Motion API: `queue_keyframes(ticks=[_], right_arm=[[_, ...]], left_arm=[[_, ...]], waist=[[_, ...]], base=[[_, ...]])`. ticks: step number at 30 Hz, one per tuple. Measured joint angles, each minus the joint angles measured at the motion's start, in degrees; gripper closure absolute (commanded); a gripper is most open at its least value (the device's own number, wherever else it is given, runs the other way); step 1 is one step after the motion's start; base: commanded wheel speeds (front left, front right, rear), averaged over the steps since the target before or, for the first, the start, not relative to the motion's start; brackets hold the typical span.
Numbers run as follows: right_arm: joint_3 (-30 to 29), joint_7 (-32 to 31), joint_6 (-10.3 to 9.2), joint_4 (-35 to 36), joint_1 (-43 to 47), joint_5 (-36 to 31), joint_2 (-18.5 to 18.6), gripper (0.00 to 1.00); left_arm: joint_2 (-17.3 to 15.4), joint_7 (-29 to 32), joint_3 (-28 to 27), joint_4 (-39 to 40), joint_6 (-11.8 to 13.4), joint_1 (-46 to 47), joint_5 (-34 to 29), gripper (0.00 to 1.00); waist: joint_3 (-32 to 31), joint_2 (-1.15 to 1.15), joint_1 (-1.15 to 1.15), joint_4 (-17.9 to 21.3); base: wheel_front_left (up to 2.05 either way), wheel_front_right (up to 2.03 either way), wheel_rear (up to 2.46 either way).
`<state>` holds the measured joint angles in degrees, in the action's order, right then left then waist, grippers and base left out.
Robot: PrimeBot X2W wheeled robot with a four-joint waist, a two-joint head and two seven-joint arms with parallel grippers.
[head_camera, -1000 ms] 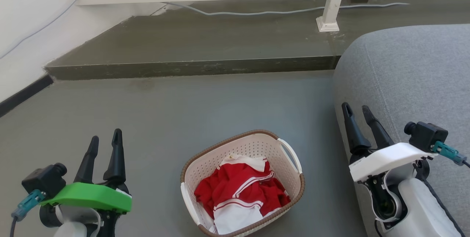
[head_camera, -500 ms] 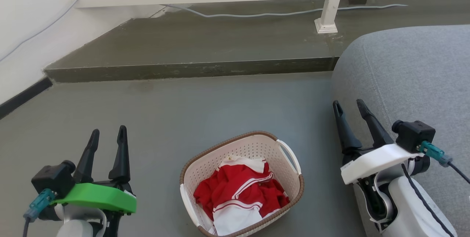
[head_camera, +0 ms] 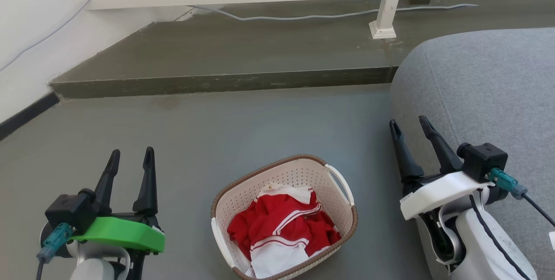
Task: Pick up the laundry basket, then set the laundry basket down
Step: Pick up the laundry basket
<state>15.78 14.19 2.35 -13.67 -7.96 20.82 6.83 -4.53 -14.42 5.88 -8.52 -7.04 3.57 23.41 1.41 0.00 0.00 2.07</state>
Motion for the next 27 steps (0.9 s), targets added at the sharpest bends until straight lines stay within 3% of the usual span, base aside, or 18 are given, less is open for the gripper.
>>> queue_keyframes(ticks=[12,21,27], right_arm=[[0.1,0.3,0.08,0.1,-0.2,-0.8,-0.9,0.00],[0.9,0.3,0.09,1.3,-2.4,-1.5,-1.5,0.00],[1.4,0.3,0.09,2.3,-3.8,-2.5,-2.1,0.00]], left_arm=[[0.1,0.0,0.2,-0.8,0.0,0.0,0.0,0.00],[-1.0,0.0,2.0,-6.4,0.0,1.0,1.0,0.00],[-1.5,0.3,1.9,-10.2,0.0,4.2,5.1,0.00]], waist=[[1.7,0.00,0.00,0.7],[7.0,0.00,0.00,2.3],[11.4,0.00,0.00,3.8]], base=[[0.00,0.00,0.00],[0.00,0.00,0.00],[0.00,0.00,0.00]])
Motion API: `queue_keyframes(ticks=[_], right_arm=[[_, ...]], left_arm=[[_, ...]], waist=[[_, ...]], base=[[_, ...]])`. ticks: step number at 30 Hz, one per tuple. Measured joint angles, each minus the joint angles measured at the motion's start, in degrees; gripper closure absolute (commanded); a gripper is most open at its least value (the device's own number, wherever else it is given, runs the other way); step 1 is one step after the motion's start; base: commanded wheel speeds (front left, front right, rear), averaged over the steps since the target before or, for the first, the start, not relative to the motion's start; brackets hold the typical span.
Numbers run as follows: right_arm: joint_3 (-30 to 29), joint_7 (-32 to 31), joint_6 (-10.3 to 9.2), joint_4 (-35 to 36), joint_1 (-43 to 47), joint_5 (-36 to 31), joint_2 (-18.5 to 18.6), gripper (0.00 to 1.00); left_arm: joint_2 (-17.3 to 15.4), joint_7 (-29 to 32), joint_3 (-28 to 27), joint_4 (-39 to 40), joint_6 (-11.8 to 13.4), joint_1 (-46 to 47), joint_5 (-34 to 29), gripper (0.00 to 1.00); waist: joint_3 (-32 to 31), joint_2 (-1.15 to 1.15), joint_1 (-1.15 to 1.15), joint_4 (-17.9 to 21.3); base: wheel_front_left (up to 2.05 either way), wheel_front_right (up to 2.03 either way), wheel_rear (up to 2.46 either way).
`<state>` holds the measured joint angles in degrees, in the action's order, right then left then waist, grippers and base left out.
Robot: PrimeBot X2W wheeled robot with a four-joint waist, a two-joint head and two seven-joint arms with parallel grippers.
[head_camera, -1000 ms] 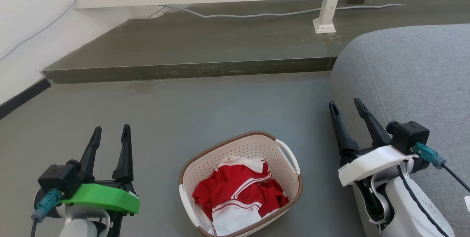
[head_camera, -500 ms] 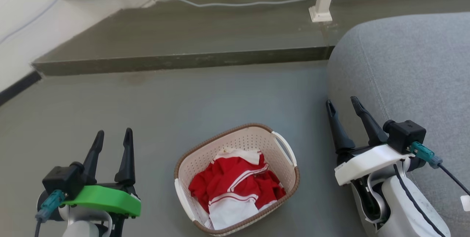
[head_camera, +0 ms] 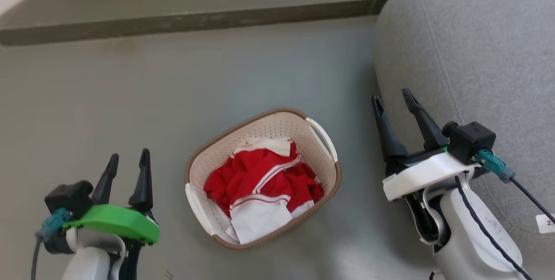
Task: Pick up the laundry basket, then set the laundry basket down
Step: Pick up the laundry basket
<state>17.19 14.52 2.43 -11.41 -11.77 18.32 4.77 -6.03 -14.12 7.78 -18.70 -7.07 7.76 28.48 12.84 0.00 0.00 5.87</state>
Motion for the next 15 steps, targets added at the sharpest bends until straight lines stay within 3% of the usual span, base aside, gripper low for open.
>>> queue_keyframes(ticks=[15], right_arm=[[1.4,0.1,-0.63,2.3,-6.1,-0.8,-1.3,0.00]], left_arm=[[-2.4,4.5,2.5,-10.0,-0.1,9.9,6.2,0.00]], waist=[[13.0,0.00,0.00,2.8]], base=[[0.00,0.00,0.00]])
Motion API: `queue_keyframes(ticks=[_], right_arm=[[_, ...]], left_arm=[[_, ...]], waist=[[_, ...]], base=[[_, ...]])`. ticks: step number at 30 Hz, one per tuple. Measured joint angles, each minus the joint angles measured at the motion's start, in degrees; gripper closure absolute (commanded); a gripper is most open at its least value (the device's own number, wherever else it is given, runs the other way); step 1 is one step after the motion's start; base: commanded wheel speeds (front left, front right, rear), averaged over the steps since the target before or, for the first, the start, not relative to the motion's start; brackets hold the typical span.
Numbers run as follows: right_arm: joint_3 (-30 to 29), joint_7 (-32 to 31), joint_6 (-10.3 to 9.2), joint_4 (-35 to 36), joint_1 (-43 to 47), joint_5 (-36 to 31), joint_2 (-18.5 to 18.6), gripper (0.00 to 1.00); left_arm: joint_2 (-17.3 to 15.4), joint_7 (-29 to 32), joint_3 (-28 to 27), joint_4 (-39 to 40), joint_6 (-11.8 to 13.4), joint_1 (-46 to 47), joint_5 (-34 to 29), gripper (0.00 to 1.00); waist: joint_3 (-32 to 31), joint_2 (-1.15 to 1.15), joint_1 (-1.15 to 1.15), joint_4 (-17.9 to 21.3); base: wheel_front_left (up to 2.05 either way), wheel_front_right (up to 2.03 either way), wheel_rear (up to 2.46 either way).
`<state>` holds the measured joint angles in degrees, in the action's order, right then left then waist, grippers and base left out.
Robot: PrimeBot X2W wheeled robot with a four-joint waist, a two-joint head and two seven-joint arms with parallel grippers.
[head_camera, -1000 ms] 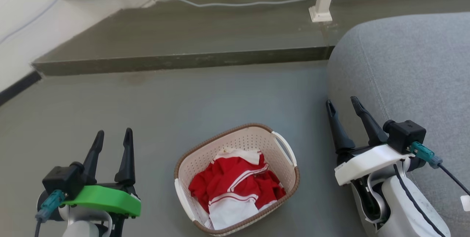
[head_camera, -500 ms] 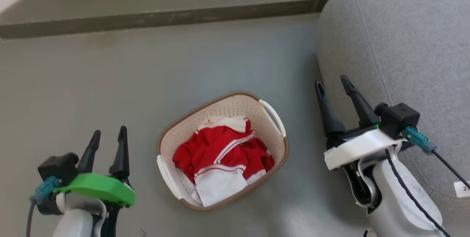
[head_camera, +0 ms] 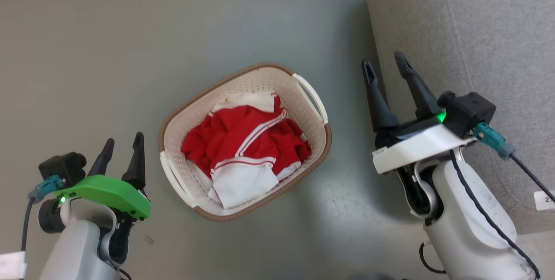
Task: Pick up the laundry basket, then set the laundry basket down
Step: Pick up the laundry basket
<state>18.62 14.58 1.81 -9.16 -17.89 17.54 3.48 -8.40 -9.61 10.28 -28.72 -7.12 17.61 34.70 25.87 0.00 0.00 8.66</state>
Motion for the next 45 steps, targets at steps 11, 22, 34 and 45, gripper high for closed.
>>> queue_keyframes(ticks=[11,22,34,45], right_arm=[[1.2,0.0,-0.91,1.4,-5.3,-0.7,-0.1,0.00],[3.6,0.0,-2.00,2.3,-7.6,0.8,-0.1,0.00],[5.9,0.0,-3.98,3.4,-9.2,2.7,-0.2,0.00],[6.5,0.0,-5.19,3.6,-10.5,3.4,-0.1,0.00]], left_arm=[[-0.7,6.1,1.2,-8.2,0.0,6.7,5.7,0.00],[-1.1,13.8,4.7,-13.5,0.0,9.9,11.5,0.00],[-2.8,19.5,6.8,-17.5,0.0,14.4,14.0,0.00],[-4.7,20.7,9.4,-19.2,0.3,17.2,14.4,1.00]], waist=[[9.0,0.00,0.00,1.1],[14.8,0.00,0.00,3.1],[18.8,0.00,0.00,4.7],[20.4,0.00,0.00,5.4]], base=[[0.00,0.00,0.00],[0.00,0.00,0.00],[0.00,0.00,0.00],[0.00,0.00,0.00]])
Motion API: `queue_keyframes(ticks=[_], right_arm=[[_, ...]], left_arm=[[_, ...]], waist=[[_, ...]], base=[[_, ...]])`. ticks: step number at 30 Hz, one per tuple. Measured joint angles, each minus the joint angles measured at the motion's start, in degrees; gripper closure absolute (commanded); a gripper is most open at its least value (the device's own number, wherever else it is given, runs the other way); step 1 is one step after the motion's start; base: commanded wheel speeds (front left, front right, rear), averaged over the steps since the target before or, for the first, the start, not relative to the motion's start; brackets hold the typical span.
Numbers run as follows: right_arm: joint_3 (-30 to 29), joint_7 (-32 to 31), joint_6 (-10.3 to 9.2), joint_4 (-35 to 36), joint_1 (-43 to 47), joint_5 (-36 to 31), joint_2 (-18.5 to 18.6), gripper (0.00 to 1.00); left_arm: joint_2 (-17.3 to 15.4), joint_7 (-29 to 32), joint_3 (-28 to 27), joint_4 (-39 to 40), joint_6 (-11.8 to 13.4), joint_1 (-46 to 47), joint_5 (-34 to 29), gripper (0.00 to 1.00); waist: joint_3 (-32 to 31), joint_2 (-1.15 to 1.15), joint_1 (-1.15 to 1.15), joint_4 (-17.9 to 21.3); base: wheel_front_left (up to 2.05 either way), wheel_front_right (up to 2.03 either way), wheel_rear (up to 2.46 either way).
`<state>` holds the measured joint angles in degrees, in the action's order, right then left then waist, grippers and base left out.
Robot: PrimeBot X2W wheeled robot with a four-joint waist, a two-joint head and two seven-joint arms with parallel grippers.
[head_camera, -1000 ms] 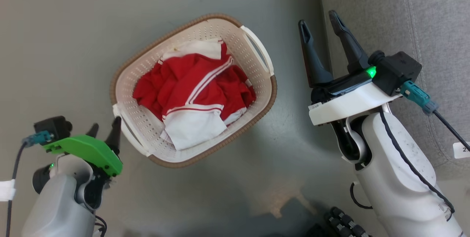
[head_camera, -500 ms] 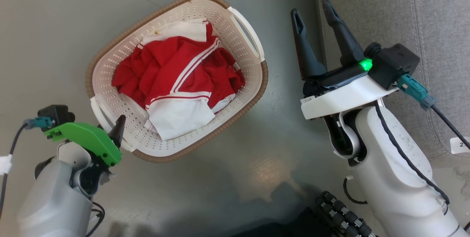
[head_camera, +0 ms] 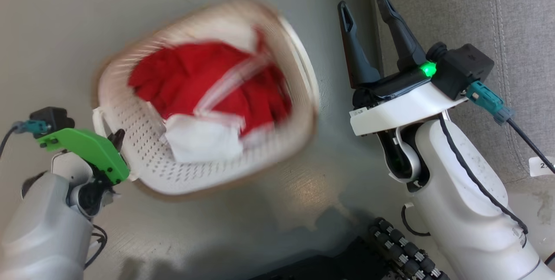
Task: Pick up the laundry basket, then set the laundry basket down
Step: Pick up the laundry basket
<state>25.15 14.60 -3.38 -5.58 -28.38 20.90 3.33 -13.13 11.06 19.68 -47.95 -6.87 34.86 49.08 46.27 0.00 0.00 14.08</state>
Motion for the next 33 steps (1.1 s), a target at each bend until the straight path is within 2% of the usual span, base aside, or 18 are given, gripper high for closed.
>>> queue_keyframes(ticks=[7,20,31,33], right_arm=[[0.2,0.0,-0.30,-0.4,-0.8,0.3,0.0,0.00],[1.0,0.0,-0.75,-0.5,-0.8,0.4,0.0,0.00],[1.6,0.0,-0.87,-0.7,-0.8,0.9,0.0,0.00],[1.8,0.0,-1.26,-0.7,-0.8,0.9,0.0,0.00]], left_arm=[[-0.8,-0.7,4.3,-0.1,-0.2,0.8,-1.3,1.00],[-2.8,-1.3,8.4,-0.9,-0.2,2.8,-1.6,1.00],[-2.8,-1.3,9.7,-1.8,-0.1,4.9,-0.2,1.00],[-2.9,-1.2,10.0,-1.9,-0.2,5.2,0.0,0.47]], waist=[[-0.6,0.00,0.00,-0.3],[-1.2,0.00,0.00,-0.5],[-0.8,0.00,0.00,0.1],[-0.8,0.00,0.00,0.2]], base=[[0.00,0.00,0.00],[0.00,0.00,0.00],[0.00,0.00,0.00],[0.00,0.00,0.00]])
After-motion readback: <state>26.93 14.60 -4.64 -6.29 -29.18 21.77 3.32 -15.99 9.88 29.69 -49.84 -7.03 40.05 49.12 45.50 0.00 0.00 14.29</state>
